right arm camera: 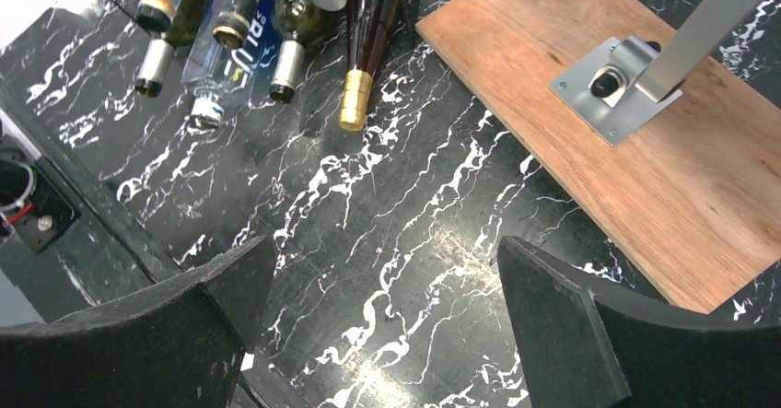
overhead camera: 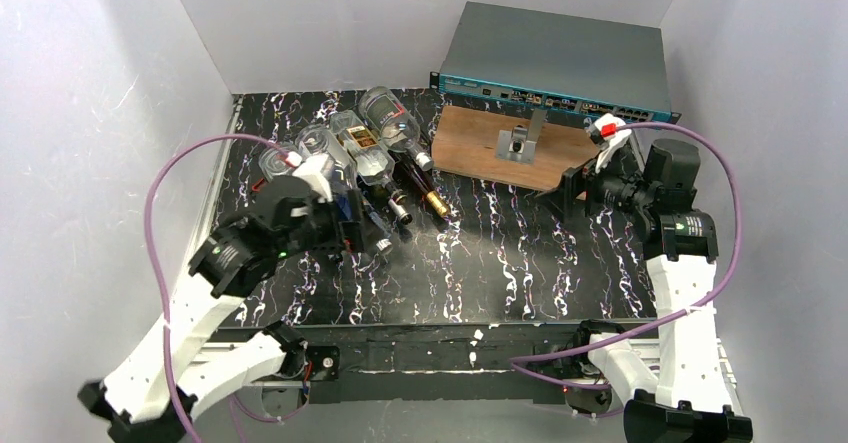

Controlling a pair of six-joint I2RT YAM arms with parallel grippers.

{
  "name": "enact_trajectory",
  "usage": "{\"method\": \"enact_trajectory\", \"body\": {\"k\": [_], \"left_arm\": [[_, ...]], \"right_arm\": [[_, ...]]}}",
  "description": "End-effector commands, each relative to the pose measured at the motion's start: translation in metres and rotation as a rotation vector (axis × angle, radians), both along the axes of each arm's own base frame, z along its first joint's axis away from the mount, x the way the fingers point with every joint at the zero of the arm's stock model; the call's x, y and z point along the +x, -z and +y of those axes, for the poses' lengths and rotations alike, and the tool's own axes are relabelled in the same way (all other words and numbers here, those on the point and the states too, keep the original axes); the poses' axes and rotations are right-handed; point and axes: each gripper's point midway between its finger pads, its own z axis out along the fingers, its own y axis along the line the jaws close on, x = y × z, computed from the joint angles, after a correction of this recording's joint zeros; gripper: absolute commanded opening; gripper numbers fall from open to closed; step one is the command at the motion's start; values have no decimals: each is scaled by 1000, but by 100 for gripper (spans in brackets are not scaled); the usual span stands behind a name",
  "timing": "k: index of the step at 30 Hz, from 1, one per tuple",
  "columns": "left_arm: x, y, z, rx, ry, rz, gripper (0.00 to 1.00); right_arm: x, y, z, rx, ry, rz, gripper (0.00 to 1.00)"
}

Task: Take the wine bottle off the wine rack
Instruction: Pick up the wine bottle from the wine rack.

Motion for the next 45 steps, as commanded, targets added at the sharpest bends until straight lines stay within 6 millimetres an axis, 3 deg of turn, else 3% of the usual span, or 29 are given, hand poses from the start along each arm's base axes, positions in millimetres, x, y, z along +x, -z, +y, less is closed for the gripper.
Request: {"method": "enact_trajectory", "body": {"k": [1, 6, 9, 20, 27, 33, 35, 40, 45], "left_arm": [[16, 2, 6, 243, -107, -70, 99], [22, 12, 3, 309, -183, -51, 99], [24, 22, 5, 303, -250, -18, 99], [28, 39, 44, 308, -470, -61, 99], [39, 44, 56, 347, -566, -107, 99], [49, 30, 72, 446, -621, -176, 99], [52, 30, 83, 484, -666, -176, 95], [61, 42, 103, 484, -781, -78, 85], [76, 56, 100, 446, -784, -61, 78]], "right_arm": [[-7, 4, 6, -34, -101, -69, 100], [-1, 34, 2, -45, -82, -34, 100], [2, 42, 0, -38, -72, -40, 100], [2, 76, 4, -20, -109, -40, 100], [-3, 93, 8, -2, -135, -19, 100], [-3, 97, 7, -8, -129, -23, 100], [-2, 98, 7, -8, -126, -23, 100], [-2, 97, 5, -14, -117, -28, 100], [-1, 98, 4, -21, -106, -31, 100]]}}
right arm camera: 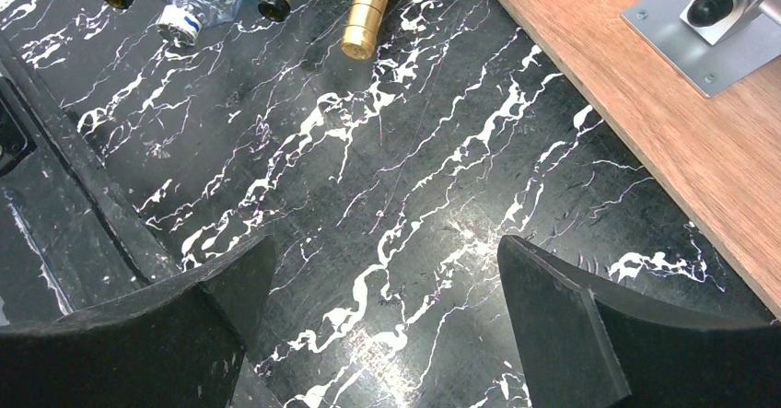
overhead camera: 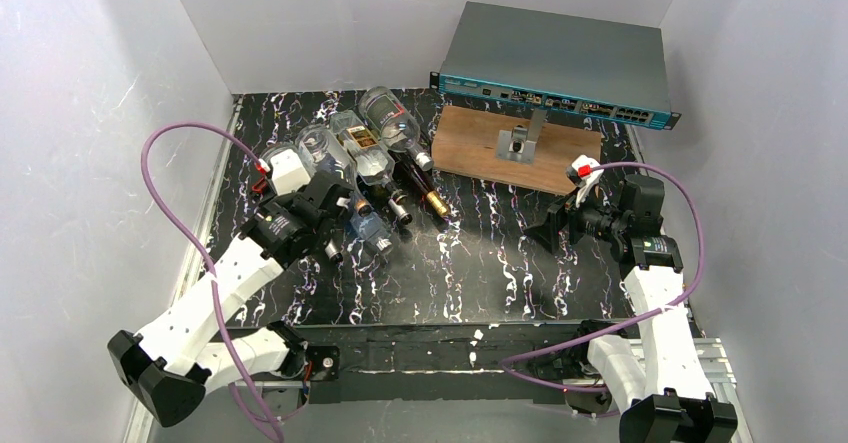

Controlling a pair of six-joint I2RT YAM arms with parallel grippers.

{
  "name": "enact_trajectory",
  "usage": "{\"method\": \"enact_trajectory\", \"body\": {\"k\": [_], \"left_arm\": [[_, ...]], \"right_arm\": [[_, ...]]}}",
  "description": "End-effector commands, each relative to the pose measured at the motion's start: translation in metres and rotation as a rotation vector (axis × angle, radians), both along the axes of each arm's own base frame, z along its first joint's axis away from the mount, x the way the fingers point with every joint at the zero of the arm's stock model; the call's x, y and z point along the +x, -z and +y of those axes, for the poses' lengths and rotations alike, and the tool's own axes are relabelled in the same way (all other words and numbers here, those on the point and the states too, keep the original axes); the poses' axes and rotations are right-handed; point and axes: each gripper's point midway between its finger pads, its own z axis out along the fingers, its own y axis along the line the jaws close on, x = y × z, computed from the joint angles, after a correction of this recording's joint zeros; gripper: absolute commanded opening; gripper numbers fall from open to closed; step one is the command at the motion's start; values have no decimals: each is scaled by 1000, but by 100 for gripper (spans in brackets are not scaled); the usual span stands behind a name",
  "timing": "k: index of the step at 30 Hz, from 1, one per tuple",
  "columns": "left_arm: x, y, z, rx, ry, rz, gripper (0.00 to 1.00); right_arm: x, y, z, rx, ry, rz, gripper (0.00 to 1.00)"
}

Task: Take the wine bottle off the wine rack
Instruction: Pick up the wine bottle from the wine rack.

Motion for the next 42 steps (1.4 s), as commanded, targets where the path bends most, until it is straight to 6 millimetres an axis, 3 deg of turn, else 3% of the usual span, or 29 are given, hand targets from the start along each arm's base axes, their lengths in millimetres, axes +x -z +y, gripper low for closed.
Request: {"method": "enact_trajectory", "body": {"k": [1, 4, 11, 22, 42], "left_arm": [[13, 4, 0, -32, -24, -29, 78], [25, 13, -3, -68, -27, -29, 77], [45, 33, -3, -125, -30, -3, 64], [51, 59, 4, -131, -38, 38, 63], [62, 71, 6, -169, -37, 31, 56]], "right_arm": [[6, -9, -2, -10, 1, -66, 100], [6, -8, -2, -10, 1, -64, 100], [6, -6, -2, -13, 2, -59, 100], [6, -4, -2, -14, 3, -55, 100], [7, -4, -3, -16, 6, -58, 100]]}}
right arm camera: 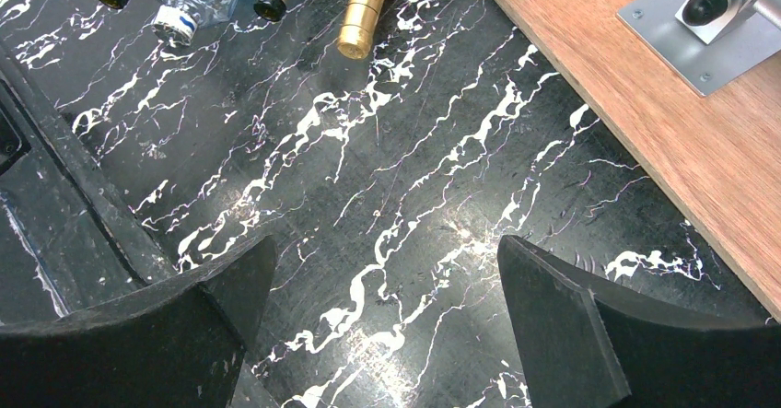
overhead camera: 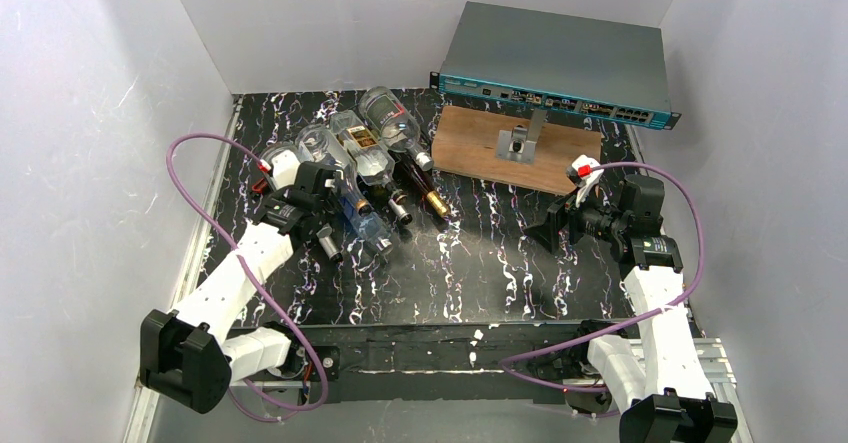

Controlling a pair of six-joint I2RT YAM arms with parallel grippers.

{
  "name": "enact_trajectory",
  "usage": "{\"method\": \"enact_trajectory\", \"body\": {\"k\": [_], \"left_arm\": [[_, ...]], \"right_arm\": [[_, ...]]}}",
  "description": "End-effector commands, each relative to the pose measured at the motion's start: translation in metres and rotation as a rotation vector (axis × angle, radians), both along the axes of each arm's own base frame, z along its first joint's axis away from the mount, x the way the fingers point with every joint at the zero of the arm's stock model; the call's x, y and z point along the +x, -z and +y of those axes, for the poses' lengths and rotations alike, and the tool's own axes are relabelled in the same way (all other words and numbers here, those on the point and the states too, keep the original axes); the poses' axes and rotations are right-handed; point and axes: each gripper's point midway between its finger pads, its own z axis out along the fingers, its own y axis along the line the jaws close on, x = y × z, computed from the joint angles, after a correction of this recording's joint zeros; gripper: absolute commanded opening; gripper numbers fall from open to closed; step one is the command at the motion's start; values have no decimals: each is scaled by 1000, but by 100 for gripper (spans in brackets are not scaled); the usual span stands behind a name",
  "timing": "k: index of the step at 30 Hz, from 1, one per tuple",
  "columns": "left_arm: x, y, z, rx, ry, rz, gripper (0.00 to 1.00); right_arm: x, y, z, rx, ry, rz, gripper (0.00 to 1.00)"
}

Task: Take the wine bottle off the wine rack
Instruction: Pick up the wine bottle from the wine rack.

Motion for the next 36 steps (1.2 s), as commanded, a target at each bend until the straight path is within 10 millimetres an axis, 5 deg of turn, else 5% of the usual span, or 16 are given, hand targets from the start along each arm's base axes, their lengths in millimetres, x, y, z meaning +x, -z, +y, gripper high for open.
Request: {"method": "enact_trajectory", "body": {"k": [1, 16, 28, 36], "left_arm": [[10, -1, -2, -17, 0, -42, 55], [14, -1, -1, -4, 11, -53, 48], [9, -18, -1, -8, 54, -107, 0], [4, -41, 4, 4, 72, -166, 0]], "right_arm": [[5, -4, -2, -11, 0, -54, 100], [5, -4, -2, -12, 1, -55, 100], [5, -4, -2, -10, 0, -56, 100], [5, -5, -2, -10, 1, -57, 100]]}}
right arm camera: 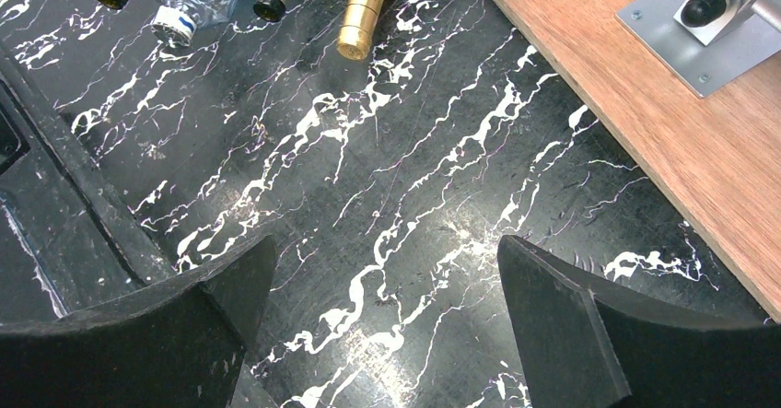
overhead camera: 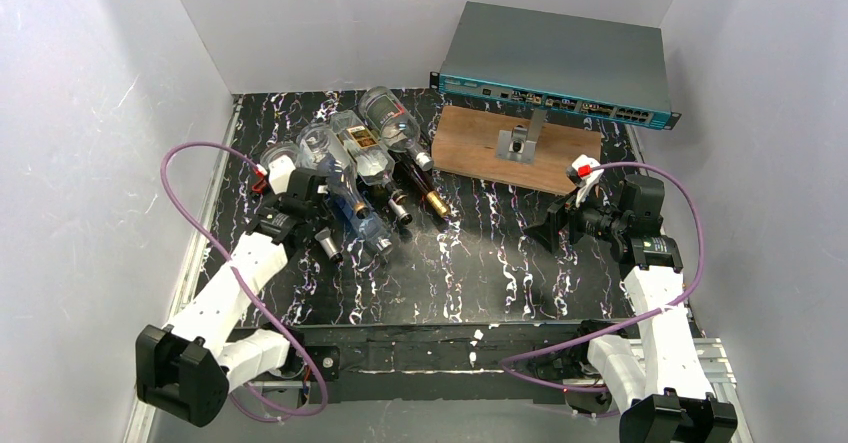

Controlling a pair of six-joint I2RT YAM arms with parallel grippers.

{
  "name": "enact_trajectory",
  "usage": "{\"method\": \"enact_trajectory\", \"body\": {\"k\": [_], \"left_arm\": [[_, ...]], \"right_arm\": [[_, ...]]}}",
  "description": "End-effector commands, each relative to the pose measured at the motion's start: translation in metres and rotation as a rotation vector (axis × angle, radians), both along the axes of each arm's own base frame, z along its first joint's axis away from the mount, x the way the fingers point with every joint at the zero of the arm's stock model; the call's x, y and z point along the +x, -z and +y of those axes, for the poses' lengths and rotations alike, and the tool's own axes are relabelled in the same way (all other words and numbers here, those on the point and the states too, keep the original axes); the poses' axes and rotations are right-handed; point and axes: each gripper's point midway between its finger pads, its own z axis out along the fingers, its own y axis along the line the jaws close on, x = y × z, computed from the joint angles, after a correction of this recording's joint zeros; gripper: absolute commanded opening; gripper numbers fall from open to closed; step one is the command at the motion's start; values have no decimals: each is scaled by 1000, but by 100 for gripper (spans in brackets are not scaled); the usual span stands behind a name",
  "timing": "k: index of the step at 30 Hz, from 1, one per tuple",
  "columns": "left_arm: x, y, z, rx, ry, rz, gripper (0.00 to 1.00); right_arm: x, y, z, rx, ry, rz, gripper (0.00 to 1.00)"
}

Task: Take the wine bottle off the wine rack
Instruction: Pick up the wine bottle from the wine rack.

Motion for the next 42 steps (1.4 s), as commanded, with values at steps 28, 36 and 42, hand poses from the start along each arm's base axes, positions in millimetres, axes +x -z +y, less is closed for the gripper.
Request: {"method": "enact_trajectory", "body": {"k": [28, 36, 42], "left_arm": [[21, -82, 17, 20, -96, -299, 0], [26, -94, 17, 11, -105, -334, 0], [31, -100, 16, -3, -125, -348, 0]], "right_arm": [[4, -5, -1, -8, -2, -54, 100], [4, -4, -1, -8, -3, -52, 100], [4, -4, -1, -7, -3, -52, 100]]}}
